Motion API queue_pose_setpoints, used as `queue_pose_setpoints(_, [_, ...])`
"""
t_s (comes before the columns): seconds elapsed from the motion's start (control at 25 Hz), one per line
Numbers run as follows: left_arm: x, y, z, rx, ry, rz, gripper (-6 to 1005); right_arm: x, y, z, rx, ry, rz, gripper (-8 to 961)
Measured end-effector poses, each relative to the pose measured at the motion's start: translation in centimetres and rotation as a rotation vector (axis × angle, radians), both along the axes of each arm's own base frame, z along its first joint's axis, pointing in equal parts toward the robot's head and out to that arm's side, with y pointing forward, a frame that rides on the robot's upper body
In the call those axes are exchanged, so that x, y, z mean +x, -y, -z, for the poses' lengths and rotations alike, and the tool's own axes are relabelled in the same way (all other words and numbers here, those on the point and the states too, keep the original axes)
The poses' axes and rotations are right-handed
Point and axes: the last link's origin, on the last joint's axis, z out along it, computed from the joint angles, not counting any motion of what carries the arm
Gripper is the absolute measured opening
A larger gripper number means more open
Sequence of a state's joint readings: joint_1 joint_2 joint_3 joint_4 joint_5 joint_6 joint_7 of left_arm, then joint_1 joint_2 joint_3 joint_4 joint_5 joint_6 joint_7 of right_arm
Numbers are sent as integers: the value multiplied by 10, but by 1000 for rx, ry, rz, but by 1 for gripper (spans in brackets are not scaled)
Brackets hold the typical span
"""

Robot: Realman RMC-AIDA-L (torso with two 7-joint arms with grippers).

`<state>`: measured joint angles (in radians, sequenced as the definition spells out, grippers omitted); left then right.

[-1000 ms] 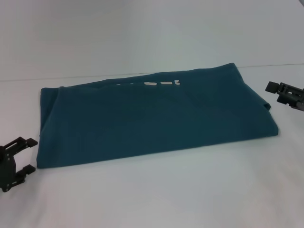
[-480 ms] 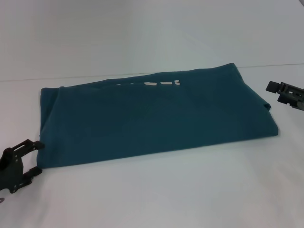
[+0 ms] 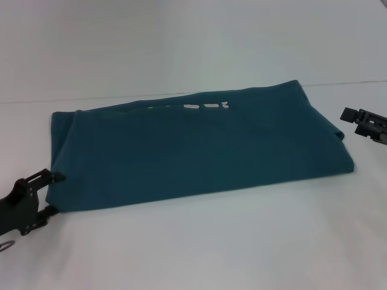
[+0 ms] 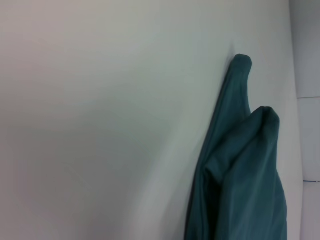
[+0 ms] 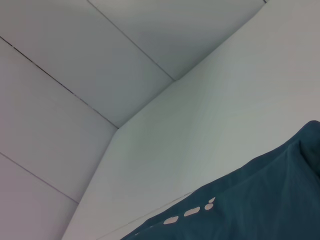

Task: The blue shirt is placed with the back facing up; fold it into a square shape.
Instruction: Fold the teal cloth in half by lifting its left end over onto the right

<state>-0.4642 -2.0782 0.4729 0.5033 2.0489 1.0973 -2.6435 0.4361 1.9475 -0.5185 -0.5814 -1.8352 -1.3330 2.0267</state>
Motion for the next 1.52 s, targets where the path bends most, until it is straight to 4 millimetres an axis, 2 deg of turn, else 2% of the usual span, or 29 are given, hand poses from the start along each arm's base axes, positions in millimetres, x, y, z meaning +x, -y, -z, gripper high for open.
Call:
queue_pose_setpoints(0.72, [17, -18, 3, -33, -43, 65, 823, 1, 2, 1, 4, -5, 1, 941])
queue_pose_setpoints(0.92, [20, -22, 3, -47, -57, 82, 713, 3, 3, -1, 18, -14, 10, 941])
queue_pose_setpoints(1.16, [20, -22, 3, -53, -65, 85, 486, 3, 3, -1, 17, -16, 11, 941])
queue_pose_setpoints(1.24, [19, -21, 3, -55, -68, 84, 270, 3, 3, -1, 17, -16, 12, 942])
queue_pose_setpoints(1.48, [18, -20, 4, -60, -73, 86, 42, 3, 4, -1, 17, -17, 13, 942])
queue_pose_setpoints(1.52, [18, -20, 3, -60, -72, 88, 41, 3, 4, -1, 17, -17, 14, 942])
